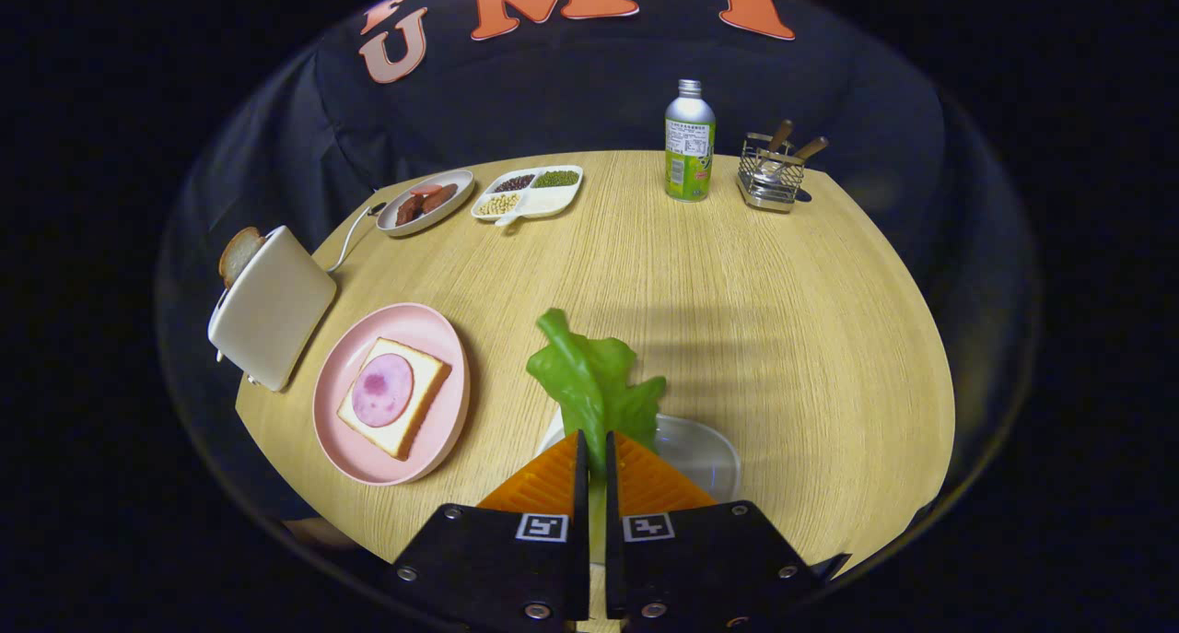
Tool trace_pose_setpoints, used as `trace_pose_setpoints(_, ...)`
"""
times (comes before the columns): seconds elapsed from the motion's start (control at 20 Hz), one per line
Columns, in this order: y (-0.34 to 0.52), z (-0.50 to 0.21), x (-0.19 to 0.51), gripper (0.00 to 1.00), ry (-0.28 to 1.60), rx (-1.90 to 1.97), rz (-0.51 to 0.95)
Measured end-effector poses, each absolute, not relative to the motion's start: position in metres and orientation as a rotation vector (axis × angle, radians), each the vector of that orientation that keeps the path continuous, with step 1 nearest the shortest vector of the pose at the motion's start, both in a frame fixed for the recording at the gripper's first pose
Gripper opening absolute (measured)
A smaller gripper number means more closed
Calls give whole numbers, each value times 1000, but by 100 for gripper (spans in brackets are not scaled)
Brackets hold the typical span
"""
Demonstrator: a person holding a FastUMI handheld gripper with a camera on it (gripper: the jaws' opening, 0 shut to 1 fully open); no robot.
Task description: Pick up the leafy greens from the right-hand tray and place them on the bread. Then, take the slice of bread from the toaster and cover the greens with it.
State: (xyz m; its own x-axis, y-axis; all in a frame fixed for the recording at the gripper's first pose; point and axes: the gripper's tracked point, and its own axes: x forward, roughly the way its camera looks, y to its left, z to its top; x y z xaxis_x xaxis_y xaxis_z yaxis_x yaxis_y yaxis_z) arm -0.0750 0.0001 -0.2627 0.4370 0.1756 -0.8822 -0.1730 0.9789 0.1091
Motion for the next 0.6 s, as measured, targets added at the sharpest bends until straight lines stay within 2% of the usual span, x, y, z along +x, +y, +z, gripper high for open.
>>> trace_pose_setpoints(0.6, 79, -208, -53, 7, 946, 21, 380)
